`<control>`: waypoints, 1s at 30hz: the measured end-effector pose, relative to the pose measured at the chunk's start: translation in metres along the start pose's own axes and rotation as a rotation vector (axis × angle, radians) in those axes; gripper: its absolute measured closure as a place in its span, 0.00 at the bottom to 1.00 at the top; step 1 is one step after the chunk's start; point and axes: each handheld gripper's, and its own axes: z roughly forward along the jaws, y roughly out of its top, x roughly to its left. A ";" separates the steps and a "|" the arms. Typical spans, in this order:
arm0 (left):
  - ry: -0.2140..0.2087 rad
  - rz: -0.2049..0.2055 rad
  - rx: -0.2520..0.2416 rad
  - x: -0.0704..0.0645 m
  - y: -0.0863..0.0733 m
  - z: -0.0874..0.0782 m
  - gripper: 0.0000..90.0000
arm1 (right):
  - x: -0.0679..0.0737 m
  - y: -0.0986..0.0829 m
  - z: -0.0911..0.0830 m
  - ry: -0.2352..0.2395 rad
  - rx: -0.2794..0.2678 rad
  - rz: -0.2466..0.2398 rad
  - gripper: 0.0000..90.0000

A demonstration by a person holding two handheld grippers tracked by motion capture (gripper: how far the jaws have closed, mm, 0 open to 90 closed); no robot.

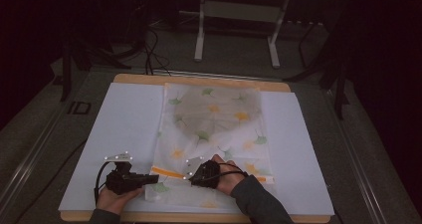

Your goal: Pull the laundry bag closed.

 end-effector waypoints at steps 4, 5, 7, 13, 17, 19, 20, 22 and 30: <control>-0.002 -0.001 -0.001 0.001 0.000 -0.001 0.98 | -0.001 -0.003 -0.001 -0.006 0.010 -0.004 1.00; -0.001 -0.001 -0.001 0.001 0.000 0.000 0.98 | -0.001 -0.004 -0.002 -0.007 0.009 -0.003 1.00; -0.001 0.001 -0.001 0.001 0.000 -0.001 0.98 | -0.001 -0.005 -0.003 -0.007 0.011 -0.001 1.00; -0.001 -0.001 -0.002 0.000 0.000 0.000 0.98 | -0.001 -0.008 -0.005 -0.012 0.014 0.000 1.00; -0.005 -0.001 -0.002 0.001 0.000 -0.001 0.98 | -0.001 -0.009 -0.005 -0.015 0.016 -0.001 1.00; -0.005 0.001 -0.002 0.001 0.000 -0.001 0.98 | -0.001 -0.011 -0.007 -0.015 0.014 0.004 1.00; -0.005 0.001 -0.002 0.001 0.000 -0.001 0.98 | -0.001 -0.011 -0.007 -0.018 0.019 0.004 1.00; -0.006 0.000 -0.002 0.001 0.000 -0.001 0.98 | -0.001 -0.013 -0.008 -0.019 0.019 0.006 1.00; -0.005 -0.003 -0.006 0.001 0.000 -0.002 0.98 | -0.002 -0.018 -0.011 -0.019 0.029 0.007 1.00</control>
